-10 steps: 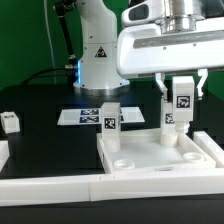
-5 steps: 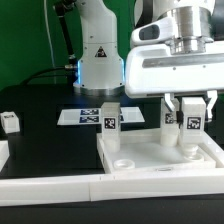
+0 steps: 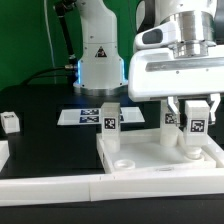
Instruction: Assemble square table
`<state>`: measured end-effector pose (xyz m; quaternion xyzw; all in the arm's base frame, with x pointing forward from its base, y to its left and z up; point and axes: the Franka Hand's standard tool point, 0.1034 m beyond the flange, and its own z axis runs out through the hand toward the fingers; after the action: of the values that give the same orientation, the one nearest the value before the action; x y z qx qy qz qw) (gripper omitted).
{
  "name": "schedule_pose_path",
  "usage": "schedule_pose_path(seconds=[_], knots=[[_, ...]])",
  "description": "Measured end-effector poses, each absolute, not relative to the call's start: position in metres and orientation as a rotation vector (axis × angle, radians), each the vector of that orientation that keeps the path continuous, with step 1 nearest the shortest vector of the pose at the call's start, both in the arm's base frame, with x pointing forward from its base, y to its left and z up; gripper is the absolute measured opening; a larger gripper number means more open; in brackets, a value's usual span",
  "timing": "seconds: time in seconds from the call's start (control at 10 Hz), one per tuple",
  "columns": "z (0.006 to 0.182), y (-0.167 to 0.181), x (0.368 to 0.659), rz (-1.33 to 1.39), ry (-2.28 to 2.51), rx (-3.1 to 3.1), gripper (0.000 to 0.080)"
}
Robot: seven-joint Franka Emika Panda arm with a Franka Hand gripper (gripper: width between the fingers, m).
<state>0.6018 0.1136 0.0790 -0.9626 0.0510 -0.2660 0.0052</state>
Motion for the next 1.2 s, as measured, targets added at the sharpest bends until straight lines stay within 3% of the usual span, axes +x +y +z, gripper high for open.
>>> schedule_pose_path(seconds=[0.5, 0.6, 0.7, 0.8, 1.2], knots=[[0.0744, 0.1162, 0.6021, -0.828, 0.154, -3.019, 0.0285], [0.0744, 0.1162, 0.6021, -0.828, 0.15, -3.02, 0.0323], [0.0744, 0.1162, 0.6021, -0.828, 0.145, -3.021, 0.0498], [0.0744, 0.1162, 0.6021, -0.829, 0.139, -3.022, 0.0606], [0.0744, 0.1162, 0.602, -0.829, 0.127, -3.025, 0.0647]])
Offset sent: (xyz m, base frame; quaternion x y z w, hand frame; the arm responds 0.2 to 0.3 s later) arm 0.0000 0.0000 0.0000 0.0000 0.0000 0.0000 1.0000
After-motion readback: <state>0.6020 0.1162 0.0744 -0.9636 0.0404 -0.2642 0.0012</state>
